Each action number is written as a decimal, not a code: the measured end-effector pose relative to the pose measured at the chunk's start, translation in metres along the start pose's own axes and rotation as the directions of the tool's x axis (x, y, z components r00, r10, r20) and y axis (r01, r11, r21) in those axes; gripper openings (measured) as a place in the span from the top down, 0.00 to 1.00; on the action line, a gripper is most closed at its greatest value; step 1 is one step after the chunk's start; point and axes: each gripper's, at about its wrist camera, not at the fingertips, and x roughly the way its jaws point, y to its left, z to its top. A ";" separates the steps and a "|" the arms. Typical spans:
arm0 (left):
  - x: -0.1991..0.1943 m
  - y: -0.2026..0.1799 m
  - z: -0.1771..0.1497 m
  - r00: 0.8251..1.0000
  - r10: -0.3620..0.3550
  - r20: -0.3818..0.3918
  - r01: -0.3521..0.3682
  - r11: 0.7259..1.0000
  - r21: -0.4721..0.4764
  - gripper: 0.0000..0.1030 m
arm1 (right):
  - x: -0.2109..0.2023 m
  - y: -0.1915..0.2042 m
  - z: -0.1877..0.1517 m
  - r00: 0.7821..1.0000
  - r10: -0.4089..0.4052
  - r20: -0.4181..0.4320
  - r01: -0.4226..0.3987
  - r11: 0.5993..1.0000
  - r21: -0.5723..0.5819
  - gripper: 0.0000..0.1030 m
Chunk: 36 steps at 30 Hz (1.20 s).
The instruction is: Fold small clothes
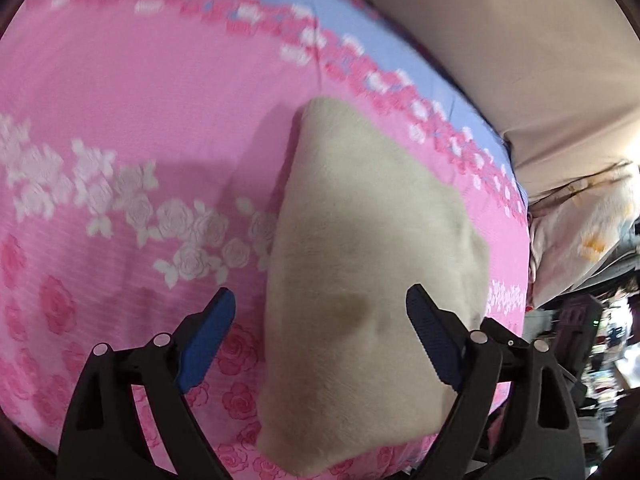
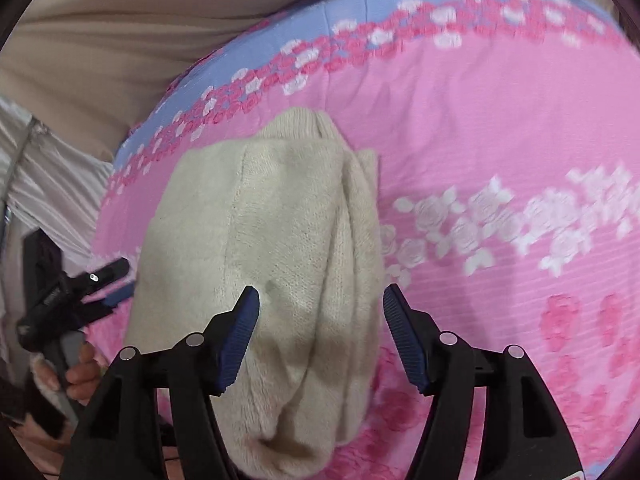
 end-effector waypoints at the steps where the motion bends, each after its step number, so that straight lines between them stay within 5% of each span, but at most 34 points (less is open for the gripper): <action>1: 0.005 0.001 0.000 1.000 -0.006 -0.010 0.006 1.000 -0.005 0.18 | 0.008 -0.002 0.000 1.000 0.015 -0.012 -0.015 1.000 0.018 0.39; 6: 0.036 0.004 -0.009 0.994 -0.064 -0.091 0.059 0.997 -0.053 0.19 | 0.028 -0.004 0.001 0.996 0.095 0.000 -0.094 0.988 0.119 0.37; 8: 0.039 -0.006 -0.008 0.995 -0.051 -0.083 0.050 0.999 -0.009 0.39 | 0.022 0.003 0.004 0.995 0.102 0.021 -0.104 0.989 0.108 0.71; 11: 0.021 -0.028 -0.003 0.995 -0.079 -0.060 0.083 0.994 0.076 0.58 | -0.009 0.021 0.012 0.990 0.103 0.098 -0.109 0.992 0.062 0.81; 15: -0.015 -0.056 0.007 0.988 -0.153 0.022 0.147 0.975 0.166 0.58 | -0.052 0.041 0.019 0.971 0.104 0.214 -0.104 0.995 -0.009 0.81; 18: -0.003 -0.056 0.018 0.989 -0.147 0.027 0.141 0.977 0.158 0.50 | -0.033 0.029 0.026 0.983 0.061 0.176 -0.059 0.998 -0.016 0.77; 21: 0.035 -0.039 0.018 1.000 -0.021 -0.012 0.022 0.990 0.139 0.44 | 0.012 0.004 0.028 0.997 -0.024 0.073 0.024 1.000 0.005 0.66; 24: 0.034 -0.030 0.012 1.000 -0.002 -0.005 0.003 0.991 0.130 0.35 | 0.001 0.006 0.020 0.992 -0.022 0.126 0.020 1.000 0.020 0.54; 26: 0.026 -0.035 0.008 1.000 0.020 0.008 -0.021 0.990 0.143 0.21 | -0.009 0.012 0.015 0.986 -0.059 0.158 0.058 0.998 0.012 0.37; 28: 0.024 -0.039 0.006 0.999 0.038 0.003 -0.038 0.988 0.147 0.15 | -0.008 0.009 0.013 0.986 -0.069 0.149 0.064 0.997 0.037 0.35; 32: 0.044 -0.040 0.003 0.994 0.072 -0.076 -0.062 0.991 0.119 0.13 | 0.016 -0.013 0.010 0.996 0.008 0.083 -0.020 0.990 0.141 0.34; 36: 0.057 -0.031 0.004 0.988 0.027 -0.152 -0.025 1.000 0.019 0.10 | 0.030 -0.025 0.007 0.989 0.125 0.076 -0.141 0.957 0.256 0.34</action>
